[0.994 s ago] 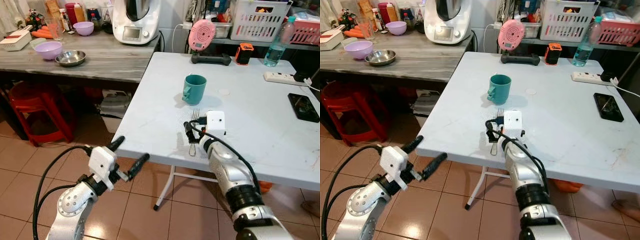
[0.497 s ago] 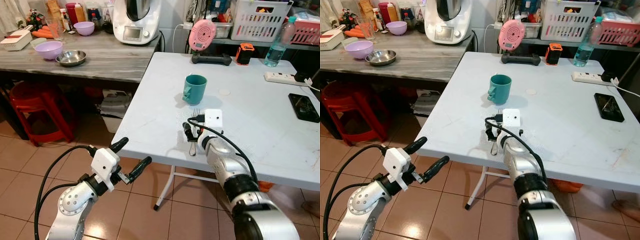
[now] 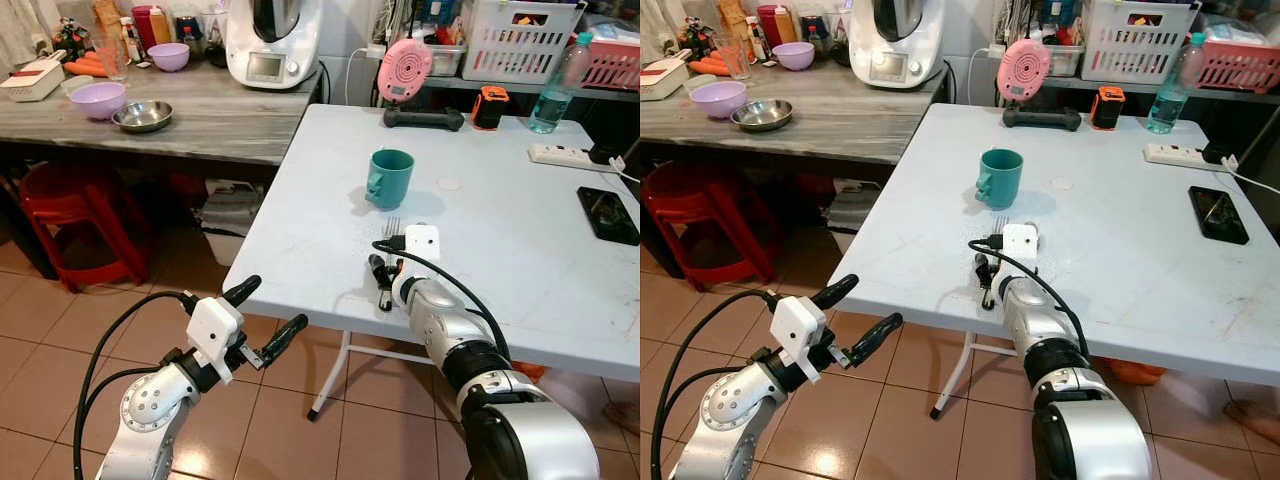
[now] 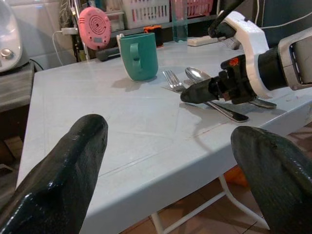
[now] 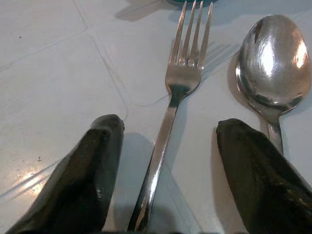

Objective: Setting the table

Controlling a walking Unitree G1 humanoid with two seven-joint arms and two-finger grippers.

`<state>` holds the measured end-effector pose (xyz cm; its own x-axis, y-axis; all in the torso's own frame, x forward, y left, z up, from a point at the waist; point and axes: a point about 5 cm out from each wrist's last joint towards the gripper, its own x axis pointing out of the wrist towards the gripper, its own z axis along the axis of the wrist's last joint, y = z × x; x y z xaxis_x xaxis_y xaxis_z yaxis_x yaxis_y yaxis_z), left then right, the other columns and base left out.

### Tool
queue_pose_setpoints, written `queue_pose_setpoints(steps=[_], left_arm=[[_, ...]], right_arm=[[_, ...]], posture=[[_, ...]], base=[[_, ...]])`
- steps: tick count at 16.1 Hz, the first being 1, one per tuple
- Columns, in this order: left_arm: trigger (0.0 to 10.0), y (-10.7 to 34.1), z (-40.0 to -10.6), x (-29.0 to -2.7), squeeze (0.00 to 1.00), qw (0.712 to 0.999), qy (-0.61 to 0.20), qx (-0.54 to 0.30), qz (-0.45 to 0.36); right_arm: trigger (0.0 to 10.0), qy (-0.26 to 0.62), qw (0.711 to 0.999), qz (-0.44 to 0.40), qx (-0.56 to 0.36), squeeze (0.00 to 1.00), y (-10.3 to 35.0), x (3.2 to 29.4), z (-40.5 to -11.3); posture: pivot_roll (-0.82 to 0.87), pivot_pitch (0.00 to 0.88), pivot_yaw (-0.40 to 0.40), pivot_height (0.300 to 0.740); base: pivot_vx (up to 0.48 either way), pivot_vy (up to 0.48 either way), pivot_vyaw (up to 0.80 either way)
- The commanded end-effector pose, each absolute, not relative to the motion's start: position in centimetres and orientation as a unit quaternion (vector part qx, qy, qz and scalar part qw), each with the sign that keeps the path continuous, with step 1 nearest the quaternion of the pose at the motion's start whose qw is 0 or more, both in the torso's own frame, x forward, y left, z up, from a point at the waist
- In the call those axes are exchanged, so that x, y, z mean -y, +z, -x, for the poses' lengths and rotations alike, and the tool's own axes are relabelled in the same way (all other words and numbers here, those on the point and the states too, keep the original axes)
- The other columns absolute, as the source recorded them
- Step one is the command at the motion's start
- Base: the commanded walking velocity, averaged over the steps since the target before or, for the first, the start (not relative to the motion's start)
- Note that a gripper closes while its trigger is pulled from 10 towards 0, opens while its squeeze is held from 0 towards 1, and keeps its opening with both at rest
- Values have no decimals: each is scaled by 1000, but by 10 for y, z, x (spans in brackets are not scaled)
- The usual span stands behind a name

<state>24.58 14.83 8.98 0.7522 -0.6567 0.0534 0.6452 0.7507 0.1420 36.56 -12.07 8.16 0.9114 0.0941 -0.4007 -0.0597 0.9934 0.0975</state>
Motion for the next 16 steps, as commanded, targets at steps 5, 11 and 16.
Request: queue_pose_setpoints(steps=[5,11,16], left_arm=[[10000,87,-246,-147,0,930,-358,48,-64],[10000,83,-244,-145,0,930,-359,46,-63],[10000,83,-245,-145,0,929,-361,48,-64]], right_arm=[[0,41,977,-34,-209,0,83,121,-368],[0,38,976,-28,-211,0,77,122,-365],[0,39,976,-29,-213,0,74,121,-363]], posture=[[55,0,-21,740],[57,0,-15,740],[56,0,-14,740]], base=[[0,0,0],[0,0,0],[0,0,0]])
